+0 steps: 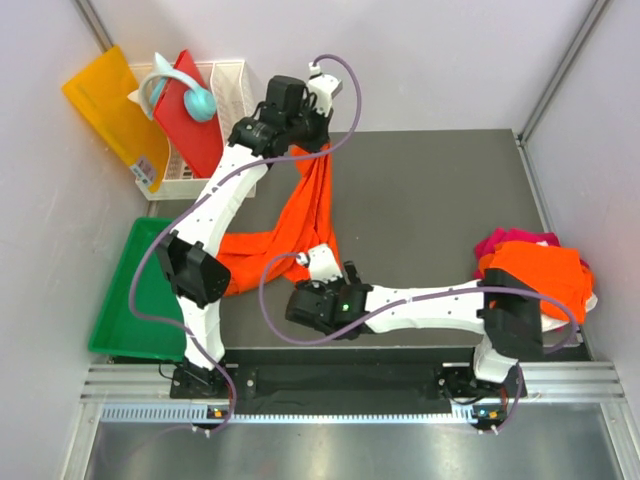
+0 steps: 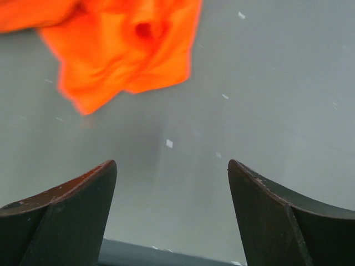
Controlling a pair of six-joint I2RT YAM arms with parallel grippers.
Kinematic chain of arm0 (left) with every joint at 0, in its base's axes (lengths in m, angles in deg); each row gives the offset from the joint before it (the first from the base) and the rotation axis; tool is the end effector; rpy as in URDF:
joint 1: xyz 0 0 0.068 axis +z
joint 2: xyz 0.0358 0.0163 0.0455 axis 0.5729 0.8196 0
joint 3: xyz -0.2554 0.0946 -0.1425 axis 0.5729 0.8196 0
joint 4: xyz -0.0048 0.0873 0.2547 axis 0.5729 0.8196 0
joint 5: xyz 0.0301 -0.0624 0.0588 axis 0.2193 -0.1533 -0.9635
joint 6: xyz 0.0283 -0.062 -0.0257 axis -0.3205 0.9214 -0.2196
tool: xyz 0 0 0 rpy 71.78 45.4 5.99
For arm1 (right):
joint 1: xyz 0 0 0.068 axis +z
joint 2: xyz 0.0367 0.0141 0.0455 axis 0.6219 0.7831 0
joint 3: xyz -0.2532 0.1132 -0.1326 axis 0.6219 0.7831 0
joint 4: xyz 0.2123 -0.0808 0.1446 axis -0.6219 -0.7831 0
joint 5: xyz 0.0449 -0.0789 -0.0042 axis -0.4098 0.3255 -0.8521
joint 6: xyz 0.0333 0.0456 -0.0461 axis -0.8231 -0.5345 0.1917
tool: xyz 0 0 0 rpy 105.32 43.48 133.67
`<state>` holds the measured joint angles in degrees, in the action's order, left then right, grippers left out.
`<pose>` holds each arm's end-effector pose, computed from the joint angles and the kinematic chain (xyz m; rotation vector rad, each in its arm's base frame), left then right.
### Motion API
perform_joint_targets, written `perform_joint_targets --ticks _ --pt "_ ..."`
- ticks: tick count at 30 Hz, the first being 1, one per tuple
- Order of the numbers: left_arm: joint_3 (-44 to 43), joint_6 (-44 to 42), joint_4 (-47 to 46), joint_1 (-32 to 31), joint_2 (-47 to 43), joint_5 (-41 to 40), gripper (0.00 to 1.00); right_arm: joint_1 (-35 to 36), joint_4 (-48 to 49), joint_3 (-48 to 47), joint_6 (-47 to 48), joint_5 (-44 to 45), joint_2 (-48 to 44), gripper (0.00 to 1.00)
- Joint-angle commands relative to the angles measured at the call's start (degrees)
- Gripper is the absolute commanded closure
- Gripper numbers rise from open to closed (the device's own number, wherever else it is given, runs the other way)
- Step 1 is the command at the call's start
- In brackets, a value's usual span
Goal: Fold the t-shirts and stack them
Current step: Move the tshirt to the center of the board
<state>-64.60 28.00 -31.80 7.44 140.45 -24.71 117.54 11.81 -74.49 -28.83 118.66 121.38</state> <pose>0.4240 -0.2329 0.4420 0.7078 1.9624 -0.4119 0.1111 0.3299 0.2491 -0.4475 2.1550 -0.0848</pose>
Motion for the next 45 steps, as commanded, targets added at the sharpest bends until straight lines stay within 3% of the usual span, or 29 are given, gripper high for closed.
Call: perform_joint_targets --ticks 1,16,24,45 --pt "-3.13 0.57 -2.56 -0.35 -1.31 -0.31 1.00 0.63 8.51 -6.41 5.72 -0.49 4.72 0.20" --pt "5.48 -0.83 -3.97 -0.36 -6.14 -1.19 1.00 -12.37 14.40 -16.26 10.56 -2.86 13.69 0.27" --pt "5.22 -0.48 -3.70 -0.35 -6.32 -1.01 1.00 -13.61 15.38 -20.56 14.61 -6.99 19.32 0.35" --pt "7.94 -0.83 -2.74 -0.35 -8.51 -1.28 1.00 -18.27 15.82 -25.57 13.55 -9.81 26.79 0.41"
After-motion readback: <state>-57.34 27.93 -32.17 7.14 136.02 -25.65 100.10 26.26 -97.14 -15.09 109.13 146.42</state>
